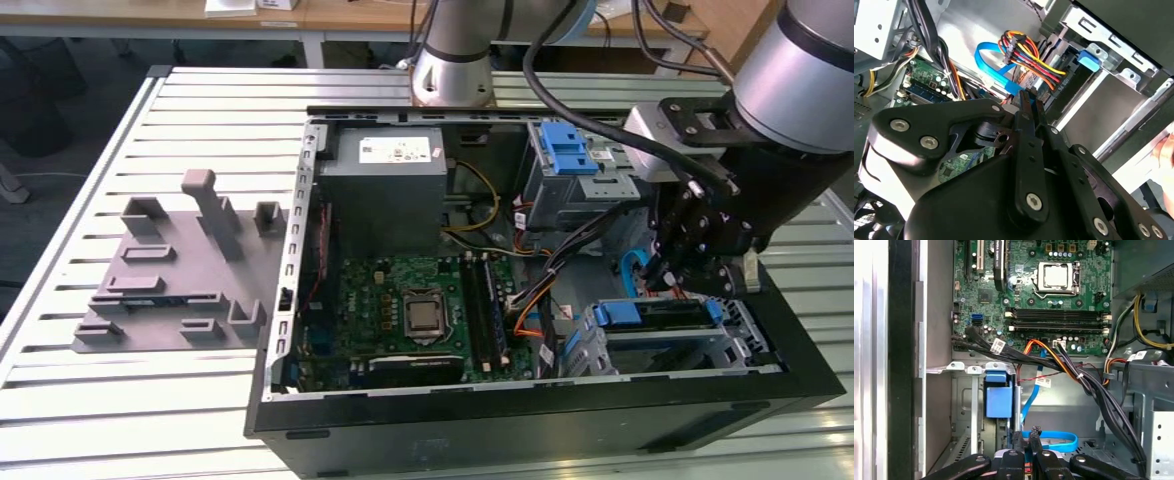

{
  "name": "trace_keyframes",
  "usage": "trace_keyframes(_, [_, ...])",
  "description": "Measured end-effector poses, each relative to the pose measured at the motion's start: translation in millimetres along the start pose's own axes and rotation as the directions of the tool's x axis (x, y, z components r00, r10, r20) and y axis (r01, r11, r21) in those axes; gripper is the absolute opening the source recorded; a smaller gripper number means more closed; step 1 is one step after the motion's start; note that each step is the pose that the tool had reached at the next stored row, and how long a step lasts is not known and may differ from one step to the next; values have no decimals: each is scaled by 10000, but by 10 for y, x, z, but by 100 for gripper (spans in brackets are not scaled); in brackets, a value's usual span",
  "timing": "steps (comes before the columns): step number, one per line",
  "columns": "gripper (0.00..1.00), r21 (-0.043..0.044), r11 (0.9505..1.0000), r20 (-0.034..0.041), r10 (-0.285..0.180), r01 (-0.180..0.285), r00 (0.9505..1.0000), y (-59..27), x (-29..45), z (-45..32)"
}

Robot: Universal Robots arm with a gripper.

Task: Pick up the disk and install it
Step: 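Insert the second disk wire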

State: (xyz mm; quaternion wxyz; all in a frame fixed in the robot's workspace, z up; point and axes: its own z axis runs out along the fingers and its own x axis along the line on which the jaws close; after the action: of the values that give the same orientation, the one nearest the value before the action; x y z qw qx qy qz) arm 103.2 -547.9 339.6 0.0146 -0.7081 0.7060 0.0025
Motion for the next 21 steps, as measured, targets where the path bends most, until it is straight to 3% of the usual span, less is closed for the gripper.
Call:
trace_keyframes(11, [16, 0, 10000, 0, 0, 0, 10000, 0, 107, 23])
trace_keyframes(21, [16, 0, 10000, -2, 0, 0, 10000, 0, 129, 43])
